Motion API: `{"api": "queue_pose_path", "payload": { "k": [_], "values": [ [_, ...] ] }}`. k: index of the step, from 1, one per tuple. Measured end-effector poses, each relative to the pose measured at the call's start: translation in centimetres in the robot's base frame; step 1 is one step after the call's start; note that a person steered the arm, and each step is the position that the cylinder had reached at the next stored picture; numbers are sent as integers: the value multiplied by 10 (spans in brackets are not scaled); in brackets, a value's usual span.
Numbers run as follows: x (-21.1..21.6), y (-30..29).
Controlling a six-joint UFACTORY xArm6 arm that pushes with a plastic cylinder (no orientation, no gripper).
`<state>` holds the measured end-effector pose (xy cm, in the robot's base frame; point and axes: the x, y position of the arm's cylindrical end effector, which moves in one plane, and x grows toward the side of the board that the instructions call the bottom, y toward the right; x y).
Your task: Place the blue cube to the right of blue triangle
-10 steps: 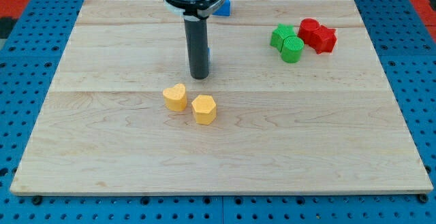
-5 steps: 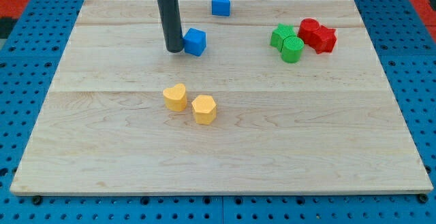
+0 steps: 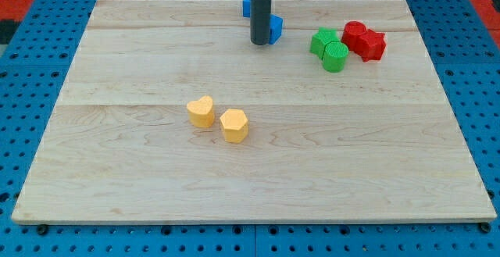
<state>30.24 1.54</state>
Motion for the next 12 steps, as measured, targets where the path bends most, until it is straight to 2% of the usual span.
{"api": "queue_pose_path", "payload": {
  "k": [3, 8, 10, 12],
  "values": [
    [-18, 52],
    [-100, 61],
    [-60, 81],
    [-47, 67]
  ]
}}
